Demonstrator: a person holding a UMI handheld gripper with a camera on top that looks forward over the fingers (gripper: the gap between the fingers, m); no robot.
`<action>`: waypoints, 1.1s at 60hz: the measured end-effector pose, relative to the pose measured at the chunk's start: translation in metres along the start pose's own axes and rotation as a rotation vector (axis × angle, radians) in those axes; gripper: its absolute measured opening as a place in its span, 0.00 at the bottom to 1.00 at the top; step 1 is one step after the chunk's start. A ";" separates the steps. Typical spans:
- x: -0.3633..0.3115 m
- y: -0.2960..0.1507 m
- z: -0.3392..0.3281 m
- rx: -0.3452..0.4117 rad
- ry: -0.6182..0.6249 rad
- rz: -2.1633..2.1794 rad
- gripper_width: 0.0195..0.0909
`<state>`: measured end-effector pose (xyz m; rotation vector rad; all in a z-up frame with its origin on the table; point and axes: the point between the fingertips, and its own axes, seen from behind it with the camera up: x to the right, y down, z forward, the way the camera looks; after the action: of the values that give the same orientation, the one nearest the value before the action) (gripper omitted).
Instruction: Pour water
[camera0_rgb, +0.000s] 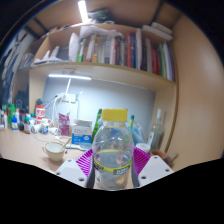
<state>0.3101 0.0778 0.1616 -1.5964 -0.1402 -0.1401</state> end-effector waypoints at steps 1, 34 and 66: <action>0.000 -0.007 0.004 0.004 0.002 -0.034 0.46; -0.142 -0.088 0.134 0.204 0.101 -2.028 0.46; -0.165 -0.075 0.141 0.215 0.081 -2.218 0.46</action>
<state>0.1349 0.2201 0.2023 -0.5180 -1.7116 -1.7534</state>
